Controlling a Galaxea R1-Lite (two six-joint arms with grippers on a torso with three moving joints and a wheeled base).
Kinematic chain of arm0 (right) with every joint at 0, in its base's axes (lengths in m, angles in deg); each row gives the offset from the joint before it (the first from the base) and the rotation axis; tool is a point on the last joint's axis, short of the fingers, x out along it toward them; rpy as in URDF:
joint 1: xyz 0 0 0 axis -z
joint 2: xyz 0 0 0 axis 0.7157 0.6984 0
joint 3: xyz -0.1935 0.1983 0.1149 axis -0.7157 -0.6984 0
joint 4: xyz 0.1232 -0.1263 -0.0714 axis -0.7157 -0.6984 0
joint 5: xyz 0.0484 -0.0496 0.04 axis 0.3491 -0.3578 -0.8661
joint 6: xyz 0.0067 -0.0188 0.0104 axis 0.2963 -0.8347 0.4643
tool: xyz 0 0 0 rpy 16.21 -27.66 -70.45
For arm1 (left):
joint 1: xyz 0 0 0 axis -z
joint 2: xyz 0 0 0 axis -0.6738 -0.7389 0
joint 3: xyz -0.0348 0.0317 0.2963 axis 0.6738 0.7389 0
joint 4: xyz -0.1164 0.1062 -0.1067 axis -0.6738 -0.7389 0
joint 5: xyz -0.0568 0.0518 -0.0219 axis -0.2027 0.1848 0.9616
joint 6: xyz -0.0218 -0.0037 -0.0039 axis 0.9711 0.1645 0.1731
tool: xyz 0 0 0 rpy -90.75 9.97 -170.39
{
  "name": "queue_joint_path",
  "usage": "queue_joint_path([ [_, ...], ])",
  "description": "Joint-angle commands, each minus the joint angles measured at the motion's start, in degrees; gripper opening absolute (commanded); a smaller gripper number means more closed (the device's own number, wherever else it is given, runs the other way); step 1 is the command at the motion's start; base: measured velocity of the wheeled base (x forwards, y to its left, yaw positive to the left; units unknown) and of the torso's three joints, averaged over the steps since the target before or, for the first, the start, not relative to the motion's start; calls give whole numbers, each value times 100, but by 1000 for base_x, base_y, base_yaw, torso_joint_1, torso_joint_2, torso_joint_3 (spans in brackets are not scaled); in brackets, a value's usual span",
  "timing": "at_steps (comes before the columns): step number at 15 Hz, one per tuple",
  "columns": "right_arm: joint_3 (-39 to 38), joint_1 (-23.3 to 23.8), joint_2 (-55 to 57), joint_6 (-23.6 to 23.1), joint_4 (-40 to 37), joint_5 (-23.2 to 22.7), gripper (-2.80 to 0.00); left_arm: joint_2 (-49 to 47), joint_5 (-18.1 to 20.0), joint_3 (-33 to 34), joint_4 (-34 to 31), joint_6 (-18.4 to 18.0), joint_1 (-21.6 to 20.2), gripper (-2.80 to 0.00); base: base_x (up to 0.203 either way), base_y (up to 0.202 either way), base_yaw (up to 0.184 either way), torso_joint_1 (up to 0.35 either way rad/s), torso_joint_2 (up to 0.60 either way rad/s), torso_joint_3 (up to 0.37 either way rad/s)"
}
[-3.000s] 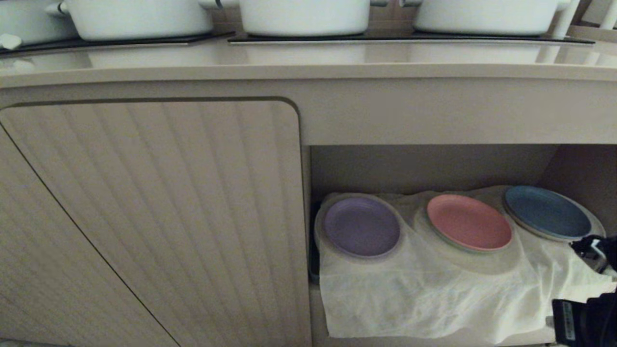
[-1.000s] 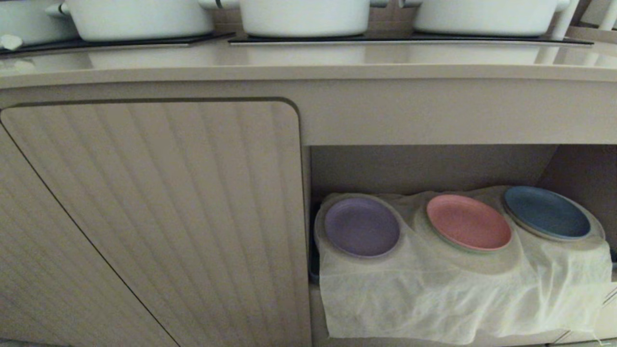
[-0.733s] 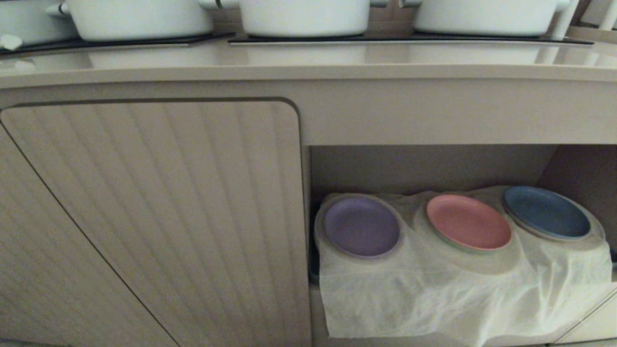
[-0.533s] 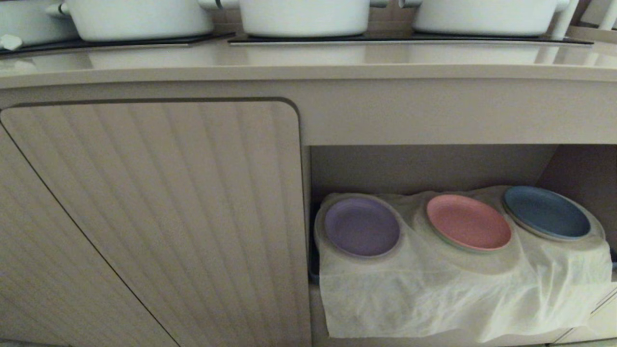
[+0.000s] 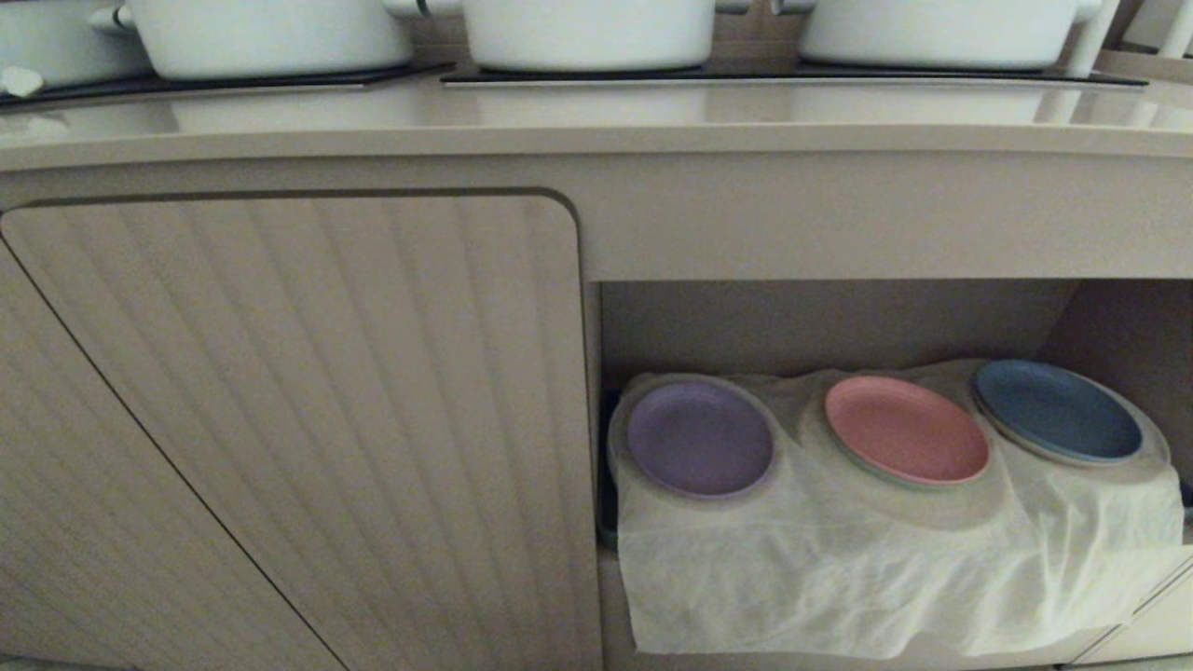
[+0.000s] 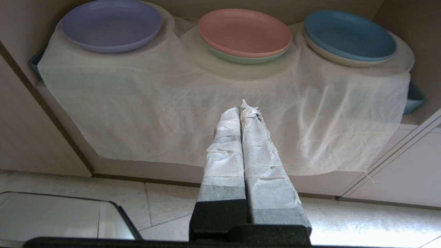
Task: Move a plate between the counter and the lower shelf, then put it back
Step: Pick up the plate in the cupboard
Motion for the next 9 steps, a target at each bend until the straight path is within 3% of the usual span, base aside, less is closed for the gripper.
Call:
queue_joint_path([
  [1, -16, 2, 5, 1, 5, -4, -280, -6, -4, 1, 3, 2, -2, -280, 0, 0, 0, 0, 0, 0],
  [9, -51, 2, 5, 167, 40, 13, -280, -6, -4, 1, 3, 2, -2, -280, 0, 0, 0, 0, 0, 0],
])
